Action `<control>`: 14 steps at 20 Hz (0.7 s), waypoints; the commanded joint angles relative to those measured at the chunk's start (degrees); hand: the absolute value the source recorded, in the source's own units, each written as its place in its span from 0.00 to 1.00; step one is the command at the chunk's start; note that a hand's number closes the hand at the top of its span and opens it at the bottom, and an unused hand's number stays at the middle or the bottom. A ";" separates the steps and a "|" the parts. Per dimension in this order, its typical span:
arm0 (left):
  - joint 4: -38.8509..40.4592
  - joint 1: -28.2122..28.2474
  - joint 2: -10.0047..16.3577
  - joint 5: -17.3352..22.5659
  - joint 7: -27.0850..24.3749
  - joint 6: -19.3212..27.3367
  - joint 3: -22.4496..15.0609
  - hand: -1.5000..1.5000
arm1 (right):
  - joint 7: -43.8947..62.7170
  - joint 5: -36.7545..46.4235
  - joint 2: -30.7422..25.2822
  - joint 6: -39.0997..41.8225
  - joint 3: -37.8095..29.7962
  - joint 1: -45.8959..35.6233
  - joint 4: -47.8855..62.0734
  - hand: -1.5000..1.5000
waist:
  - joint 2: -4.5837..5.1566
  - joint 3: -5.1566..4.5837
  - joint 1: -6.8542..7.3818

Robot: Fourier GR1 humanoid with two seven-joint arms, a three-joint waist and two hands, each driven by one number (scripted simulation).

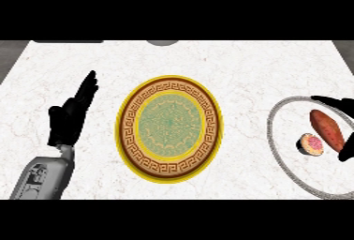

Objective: Pick the sweet potato from the placemat and place it in the plate

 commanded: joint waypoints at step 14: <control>-1.93 0.78 -2.65 -2.58 1.87 -1.10 1.97 0.50 | -5.32 7.93 5.54 -13.99 -4.46 0.79 6.10 1.00 | -0.18 -0.04 -0.54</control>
